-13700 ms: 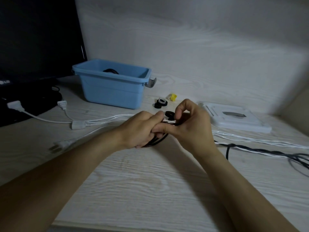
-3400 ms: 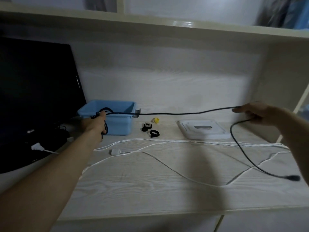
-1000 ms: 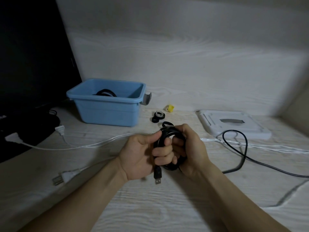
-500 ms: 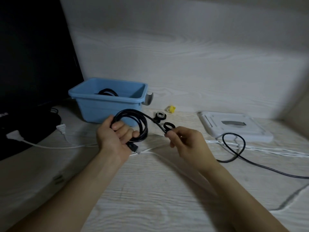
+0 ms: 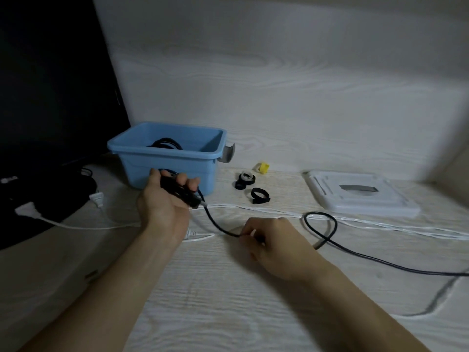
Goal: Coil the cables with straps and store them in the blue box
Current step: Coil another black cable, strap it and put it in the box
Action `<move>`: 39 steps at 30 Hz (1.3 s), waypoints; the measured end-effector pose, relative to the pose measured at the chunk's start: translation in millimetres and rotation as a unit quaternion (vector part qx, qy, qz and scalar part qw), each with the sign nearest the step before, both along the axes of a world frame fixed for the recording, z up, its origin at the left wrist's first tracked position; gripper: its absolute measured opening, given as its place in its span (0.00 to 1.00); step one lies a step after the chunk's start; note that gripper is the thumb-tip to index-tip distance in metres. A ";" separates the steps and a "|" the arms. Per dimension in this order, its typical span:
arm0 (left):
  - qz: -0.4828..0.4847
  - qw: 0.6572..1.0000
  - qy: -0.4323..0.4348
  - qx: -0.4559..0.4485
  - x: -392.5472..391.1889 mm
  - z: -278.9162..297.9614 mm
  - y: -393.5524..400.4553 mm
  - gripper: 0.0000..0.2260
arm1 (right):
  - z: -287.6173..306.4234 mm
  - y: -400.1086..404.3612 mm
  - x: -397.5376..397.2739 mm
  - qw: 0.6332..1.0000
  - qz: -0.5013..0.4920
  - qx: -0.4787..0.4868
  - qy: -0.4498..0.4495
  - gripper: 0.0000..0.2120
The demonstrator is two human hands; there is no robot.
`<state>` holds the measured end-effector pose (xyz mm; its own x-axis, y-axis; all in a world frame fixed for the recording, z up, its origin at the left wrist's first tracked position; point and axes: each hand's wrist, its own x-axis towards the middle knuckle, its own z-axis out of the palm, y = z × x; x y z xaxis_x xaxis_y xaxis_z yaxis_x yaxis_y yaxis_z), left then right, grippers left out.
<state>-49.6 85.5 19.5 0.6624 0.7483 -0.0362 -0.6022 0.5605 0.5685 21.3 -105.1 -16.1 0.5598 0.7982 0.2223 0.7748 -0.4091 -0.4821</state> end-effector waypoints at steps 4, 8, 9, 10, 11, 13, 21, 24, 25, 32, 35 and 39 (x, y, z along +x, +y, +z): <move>-0.047 0.998 -0.015 0.044 0.0 0.1 -6.7 0.17 | 2.3 1.2 -7.7 0.996 0.079 -0.039 -0.019 0.10; -0.019 0.979 0.062 0.192 7.2 -6.8 -21.1 0.12 | 8.1 4.1 -20.8 0.987 0.161 -0.020 0.003 0.06; -0.006 0.959 0.095 0.267 7.4 -10.1 -24.3 0.12 | 9.8 4.7 -23.8 0.987 0.163 0.001 -0.002 0.06; 0.000 0.929 0.125 0.348 7.0 -13.2 -26.4 0.12 | 11.0 4.9 -24.8 0.987 0.157 0.030 -0.012 0.07; -0.006 0.896 0.143 0.420 5.8 -16.7 -26.8 0.11 | 12.5 4.8 -23.8 0.987 0.145 0.061 -0.026 0.07; -0.055 0.854 0.170 0.489 2.9 -20.2 -28.0 0.09 | 16.2 1.9 -17.2 0.986 0.111 0.111 -0.060 0.09; -0.290 0.805 0.202 0.476 -15.7 -12.9 -46.5 0.23 | 27.1 -14.4 1.2 0.960 0.003 0.270 -0.072 0.20; -0.358 0.777 0.216 0.470 -21.9 -5.4 -51.7 0.31 | 24.9 -12.7 2.9 0.953 0.017 0.302 -0.027 0.18; -0.369 0.776 0.224 0.460 -22.3 -3.4 -51.1 0.30 | 23.7 -11.7 3.1 0.953 0.027 0.301 -0.019 0.17; -0.495 0.811 0.163 0.264 -18.5 -3.9 -32.6 0.23 | 13.5 -3.5 2.3 0.966 0.079 0.232 0.083 0.15; -0.519 0.824 0.103 0.204 -18.2 -5.5 -30.3 0.21 | 17.5 -3.3 -4.9 0.926 0.085 0.264 0.256 0.17; -0.532 0.821 0.067 0.196 -14.6 -9.1 -36.9 0.17 | 20.8 3.1 -12.4 0.824 0.029 0.356 0.439 0.16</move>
<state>-64.2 48.6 10.4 0.9584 -0.2795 -0.0574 0.1929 0.4863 0.8522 8.8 -102.0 4.7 0.7204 0.6712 0.1748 0.0070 0.2449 -0.9695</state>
